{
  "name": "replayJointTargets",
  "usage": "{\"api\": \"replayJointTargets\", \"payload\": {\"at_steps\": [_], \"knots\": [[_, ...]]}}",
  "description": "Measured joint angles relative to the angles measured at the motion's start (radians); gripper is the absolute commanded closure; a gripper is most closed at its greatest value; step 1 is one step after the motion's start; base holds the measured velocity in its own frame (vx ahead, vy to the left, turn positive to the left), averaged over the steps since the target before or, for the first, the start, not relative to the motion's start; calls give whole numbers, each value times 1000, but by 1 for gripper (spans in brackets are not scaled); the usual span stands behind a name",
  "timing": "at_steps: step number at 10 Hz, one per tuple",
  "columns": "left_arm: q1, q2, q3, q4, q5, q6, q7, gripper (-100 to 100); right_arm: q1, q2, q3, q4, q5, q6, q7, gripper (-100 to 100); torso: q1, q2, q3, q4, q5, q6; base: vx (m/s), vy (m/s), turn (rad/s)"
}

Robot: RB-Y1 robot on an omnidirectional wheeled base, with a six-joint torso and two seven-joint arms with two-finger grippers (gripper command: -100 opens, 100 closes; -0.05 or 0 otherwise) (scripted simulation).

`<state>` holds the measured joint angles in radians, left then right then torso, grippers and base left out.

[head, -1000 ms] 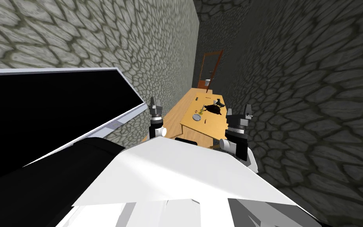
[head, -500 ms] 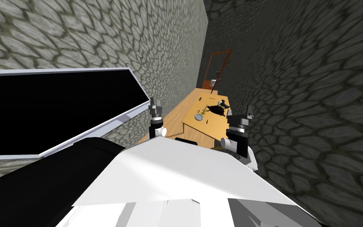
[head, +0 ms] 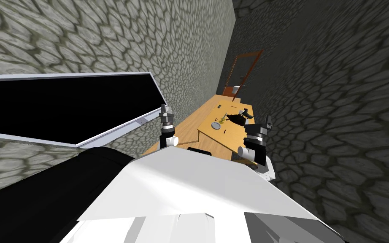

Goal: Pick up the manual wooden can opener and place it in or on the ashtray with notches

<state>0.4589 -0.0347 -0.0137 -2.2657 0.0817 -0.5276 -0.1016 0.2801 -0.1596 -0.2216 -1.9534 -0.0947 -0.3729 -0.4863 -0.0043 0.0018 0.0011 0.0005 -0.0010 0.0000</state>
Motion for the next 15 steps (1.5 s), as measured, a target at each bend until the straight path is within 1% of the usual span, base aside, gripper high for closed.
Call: {"api": "replayJointTargets", "payload": {"at_steps": [1, 2, 3, 4, 9, 10, 11, 12, 13, 14, 15], "knots": [[0, 0, 0, 0, 0, 0, 0, 0, -6, -3, -11, 14, -8, 6, -26, -100, 0, 0, 0, 0, 0, 1, -48, -29, 243], [0, 0, 0, 0, 0, 0, 0, 0, -14, -4, -28, 41, -22, 9, -56, -100, 0, 0, 0, 0, 0, 0, -42, -31, 133], [0, 0, 0, 0, 0, 0, 0, 0, -22, -1, -34, 58, -28, 13, -78, -100, 0, -1, 0, 0, 0, 1, -49, -25, 225], [0, 0, 0, 0, 0, 0, 0, 0, -52, 0, -50, 102, -40, 17, -103, -100, 1, -1, 0, 0, 0, 0, -45, -30, 157], [0, 0, 0, 0, 0, 0, 0, 0, -84, -1, -114, 197, -98, 53, -230, -100, 0, -1, -1, 0, 0, 1, -37, -38, 209], [0, 0, 0, 0, 0, 0, 0, 0, -103, -1, -131, 233, -114, 52, -258, -100, 0, -2, -1, 0, 0, 1, -20, -37, 144], [0, 0, 0, 0, 0, 0, 0, 0, -109, 1, -141, 251, -123, 58, -280, -100, 0, -2, -1, -1, 0, 1, -29, -41, 215], [0, 0, 0, 0, 0, 0, 0, 0, -124, 5, -157, 285, -139, 59, -305, -100, -1, -2, -1, -1, 0, 1, -22, -36, 166], [0, 0, 0, 0, 0, 0, 0, 0, -124, 7, -163, 314, -148, 53, -327, -100, 0, -3, -1, -1, 0, 1, -22, -43, 277], [0, 0, 0, 0, 0, 0, 0, 0, -145, 1, -183, 357, -167, 55, -354, -100, -1, -3, -2, -1, 0, 1, -15, -44, 168], [0, 0, 0, 0, 0, 0, 0, 0, -150, 3, -194, 375, -177, 64, -374, -100, -1, -3, -2, -1, 0, 1, -13, -48, 305]]}}
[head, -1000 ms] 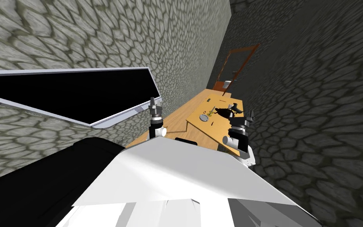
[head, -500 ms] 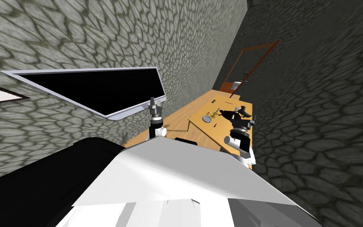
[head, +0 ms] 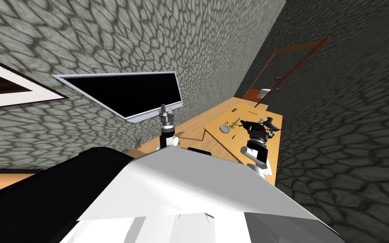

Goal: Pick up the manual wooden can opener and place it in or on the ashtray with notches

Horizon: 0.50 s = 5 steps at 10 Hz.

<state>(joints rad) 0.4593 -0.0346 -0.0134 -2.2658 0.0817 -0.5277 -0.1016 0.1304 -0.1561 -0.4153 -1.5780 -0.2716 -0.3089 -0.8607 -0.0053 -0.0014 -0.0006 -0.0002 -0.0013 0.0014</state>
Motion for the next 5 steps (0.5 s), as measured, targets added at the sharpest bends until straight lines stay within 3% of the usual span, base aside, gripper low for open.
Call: {"api": "replayJointTargets", "payload": {"at_steps": [2, 3, 5], "knots": [[0, 0, 0, 0, 0, 0, 0, 0, -11, 1, -25, 56, -29, 4, -47, -100, 0, 0, 0, 0, 0, 0, -13, -44, 163], [0, 0, 0, 0, 0, 0, 0, 0, -26, -4, -43, 99, -49, 4, -76, -100, 0, 0, 0, 0, 0, -1, -19, -73, 333], [0, 0, 0, 0, 0, 0, 0, 0, -49, 6, -84, 152, -88, 29, -125, -100, -1, -1, 0, 0, 0, 0, -7, -42, 75]]}}
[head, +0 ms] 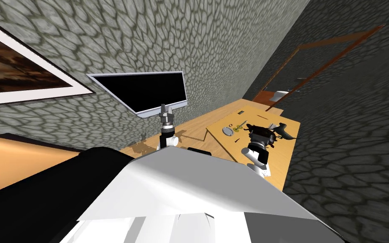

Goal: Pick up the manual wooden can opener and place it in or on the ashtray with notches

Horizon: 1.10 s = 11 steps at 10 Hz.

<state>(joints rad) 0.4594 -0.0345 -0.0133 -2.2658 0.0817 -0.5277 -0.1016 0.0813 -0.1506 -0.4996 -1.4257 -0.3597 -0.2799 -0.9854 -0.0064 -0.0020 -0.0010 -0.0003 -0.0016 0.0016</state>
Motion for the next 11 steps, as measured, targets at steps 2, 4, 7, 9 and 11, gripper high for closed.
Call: {"api": "replayJointTargets", "payload": {"at_steps": [2, 4, 7, 9, 11], "knots": [[0, 0, 0, 0, 0, 0, 0, 0, -9, -9, -15, 60, -23, -7, -37, -100, 2, -1, 0, 0, 1, -1, -2, -33, 177], [0, 0, 0, 0, 0, 0, 0, 0, -21, -1, -40, 111, -51, -3, -74, -100, 1, -1, 0, 0, 0, 0, -6, -49, 173], [0, 0, 0, 0, 0, 0, 0, 0, -37, -4, -72, 194, -92, 0, -129, -100, 1, -1, -1, 0, 0, 0, 2, -50, 169], [0, 0, 0, 0, 0, 0, 0, 0, -46, 10, -102, 226, -120, 15, -157, -100, 1, -1, -1, 0, 0, 0, -1, -31, 60], [0, 0, 0, 0, 0, 0, 0, 0, -58, 1, -109, 287, -139, 0, -183, -100, 2, -1, -1, 0, 1, 0, -1, -51, 248]]}}
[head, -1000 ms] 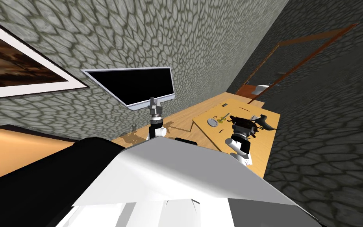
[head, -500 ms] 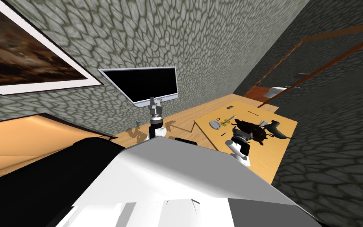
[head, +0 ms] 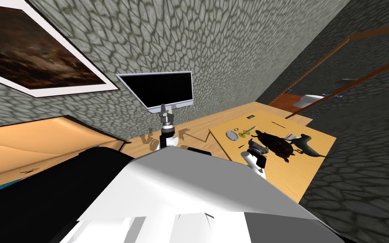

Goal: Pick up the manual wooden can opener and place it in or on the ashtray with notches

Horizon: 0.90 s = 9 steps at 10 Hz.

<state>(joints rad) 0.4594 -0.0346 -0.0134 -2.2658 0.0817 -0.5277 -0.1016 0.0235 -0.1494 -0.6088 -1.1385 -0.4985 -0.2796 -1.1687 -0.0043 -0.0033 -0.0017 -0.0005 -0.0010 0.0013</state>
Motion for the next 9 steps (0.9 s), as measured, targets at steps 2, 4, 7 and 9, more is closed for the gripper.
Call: {"api": "replayJointTargets", "payload": {"at_steps": [2, 4, 7, 9], "knots": [[0, 0, 0, 0, 0, 0, 0, 0, -18, 14, -33, 57, -33, 6, -33, -100, -2, 0, 0, 0, -1, 1, 1, -59, 115], [0, 0, 0, 0, 0, 0, 0, 0, -26, 23, -63, 117, -72, 9, -76, -100, -2, 0, 0, 0, 0, 0, 1, -60, 171], [0, 0, 0, 0, 0, 0, 0, 0, -49, 14, -78, 256, -116, -12, -143, -100, -2, -1, 0, 0, 0, 1, 2, -53, 156], [0, 0, 0, 0, 0, 0, 0, 0, -51, 45, -123, 288, -152, 19, -162, -100, -2, 0, 0, 0, 0, 1, 1, -57, 157]]}}
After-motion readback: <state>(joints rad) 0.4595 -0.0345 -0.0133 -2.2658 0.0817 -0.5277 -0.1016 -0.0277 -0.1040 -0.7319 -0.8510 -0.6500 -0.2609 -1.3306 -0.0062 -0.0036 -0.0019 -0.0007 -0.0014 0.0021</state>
